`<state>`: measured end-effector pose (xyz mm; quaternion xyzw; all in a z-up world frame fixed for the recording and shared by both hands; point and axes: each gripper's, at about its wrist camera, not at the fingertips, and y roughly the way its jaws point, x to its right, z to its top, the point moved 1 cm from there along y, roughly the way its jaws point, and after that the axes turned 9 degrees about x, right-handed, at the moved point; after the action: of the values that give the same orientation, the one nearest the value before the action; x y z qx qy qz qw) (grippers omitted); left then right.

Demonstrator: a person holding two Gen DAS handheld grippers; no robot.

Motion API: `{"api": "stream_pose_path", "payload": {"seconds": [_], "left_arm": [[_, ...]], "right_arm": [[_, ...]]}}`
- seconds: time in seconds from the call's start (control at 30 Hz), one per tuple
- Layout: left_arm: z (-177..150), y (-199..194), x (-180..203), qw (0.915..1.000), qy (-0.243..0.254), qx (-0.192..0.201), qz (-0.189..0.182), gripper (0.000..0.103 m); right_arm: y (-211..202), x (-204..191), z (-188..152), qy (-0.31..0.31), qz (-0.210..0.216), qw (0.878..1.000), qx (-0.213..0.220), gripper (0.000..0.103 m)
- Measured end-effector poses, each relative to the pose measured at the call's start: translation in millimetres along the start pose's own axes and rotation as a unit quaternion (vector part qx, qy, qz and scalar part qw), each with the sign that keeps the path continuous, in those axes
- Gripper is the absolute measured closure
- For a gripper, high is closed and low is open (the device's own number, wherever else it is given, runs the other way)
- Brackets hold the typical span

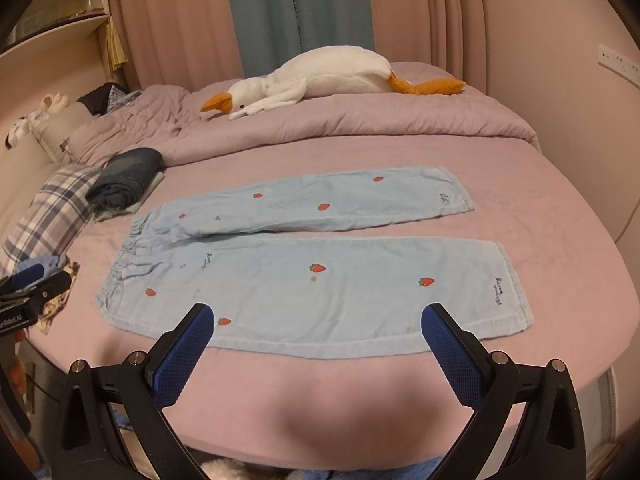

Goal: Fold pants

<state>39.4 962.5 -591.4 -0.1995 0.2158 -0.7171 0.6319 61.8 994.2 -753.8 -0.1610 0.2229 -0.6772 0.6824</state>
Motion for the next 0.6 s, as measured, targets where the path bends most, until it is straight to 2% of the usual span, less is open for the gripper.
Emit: {"api": "stream_pose_path", "payload": {"seconds": [0.07,0.2,0.37,0.4,0.43,0.53,0.57,0.6], "left_arm": [[-14.9,10.8,-30.0,1.0,0.001,0.0,-0.001,0.0],[-22.6,18.8,-49.6,1.0,0.001,0.001,-0.002,0.0],[-20.1,19.3,-49.9,1.0,0.002,0.001,-0.003,0.0],[-29.7,22.0,-68.6,1.0,0.002,0.001,-0.003,0.0],[-19.2,18.5,-50.2,1.0,0.003,0.001,-0.003,0.0],[-25.7,36.6,-80.9,1.0,0.004,0.001,-0.003,0.0],[-24.8,35.4,-79.6,1.0,0.003,0.001,-0.003,0.0],[-34.0,38.3,-97.9,1.0,0.003,0.001,-0.003,0.0]], "right_arm": [[-0.3,-0.5,-0.3,-0.001,-0.001,1.0,0.002,0.0],[0.3,0.2,0.1,-0.002,-0.002,1.0,0.002,0.0],[1.0,1.3,-0.8,0.002,0.0,1.0,0.003,0.0],[1.1,1.5,-0.9,0.002,-0.001,1.0,0.002,0.0],[1.0,1.3,-0.9,0.002,0.0,1.0,0.002,0.0],[0.8,1.3,-1.0,0.001,-0.001,1.0,0.003,0.0],[0.9,1.5,-0.8,0.002,0.0,1.0,0.003,0.0],[0.9,1.0,-1.1,0.003,0.0,1.0,0.003,0.0]]}}
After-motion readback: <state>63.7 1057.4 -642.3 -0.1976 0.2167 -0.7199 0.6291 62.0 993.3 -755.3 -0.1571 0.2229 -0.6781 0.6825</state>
